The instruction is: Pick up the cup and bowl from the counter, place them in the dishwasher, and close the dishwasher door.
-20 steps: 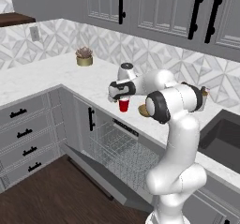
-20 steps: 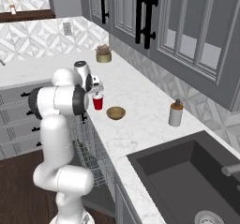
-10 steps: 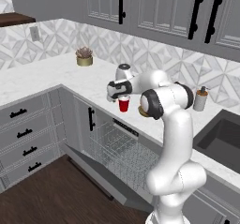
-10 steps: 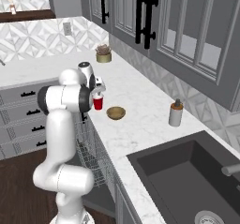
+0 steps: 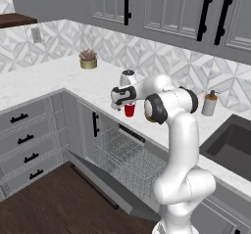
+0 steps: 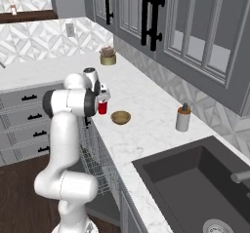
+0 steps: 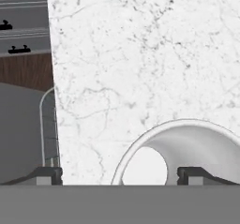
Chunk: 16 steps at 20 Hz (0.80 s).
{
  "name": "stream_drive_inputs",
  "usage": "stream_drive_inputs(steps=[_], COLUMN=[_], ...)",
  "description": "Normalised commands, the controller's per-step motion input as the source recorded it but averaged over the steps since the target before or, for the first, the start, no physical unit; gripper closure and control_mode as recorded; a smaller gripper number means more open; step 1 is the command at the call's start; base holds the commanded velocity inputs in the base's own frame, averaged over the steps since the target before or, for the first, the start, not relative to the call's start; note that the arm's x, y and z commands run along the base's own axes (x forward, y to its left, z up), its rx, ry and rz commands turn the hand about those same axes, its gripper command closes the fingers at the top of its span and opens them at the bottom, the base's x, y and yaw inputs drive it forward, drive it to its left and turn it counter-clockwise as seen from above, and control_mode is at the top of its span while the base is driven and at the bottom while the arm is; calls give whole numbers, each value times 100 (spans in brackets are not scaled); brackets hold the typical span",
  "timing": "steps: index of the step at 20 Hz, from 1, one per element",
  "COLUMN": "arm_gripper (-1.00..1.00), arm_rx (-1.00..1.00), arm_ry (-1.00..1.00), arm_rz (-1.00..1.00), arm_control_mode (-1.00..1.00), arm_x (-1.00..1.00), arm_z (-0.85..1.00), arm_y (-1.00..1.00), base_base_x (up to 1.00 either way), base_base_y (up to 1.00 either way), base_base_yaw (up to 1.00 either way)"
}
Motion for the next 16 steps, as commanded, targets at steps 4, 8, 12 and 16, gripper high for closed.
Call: stream_drive_inputs(steps=[4, 8, 12, 16], arm_gripper=[100, 100, 100, 100], arm_rx=[0, 0, 0, 4], arm_ry=[4, 0, 0, -1], arm_rz=[0, 0, 0, 0], arm_control_mode=[-100, -100, -100, -100], arm_x=[0, 0, -7, -86], arm_z=[-19, -1, 0, 14], arm_y=[0, 0, 0, 11], base_base_x=[0, 0, 0, 0], base_base_y=[0, 0, 0, 0], base_base_yaw=[0, 0, 0, 0])
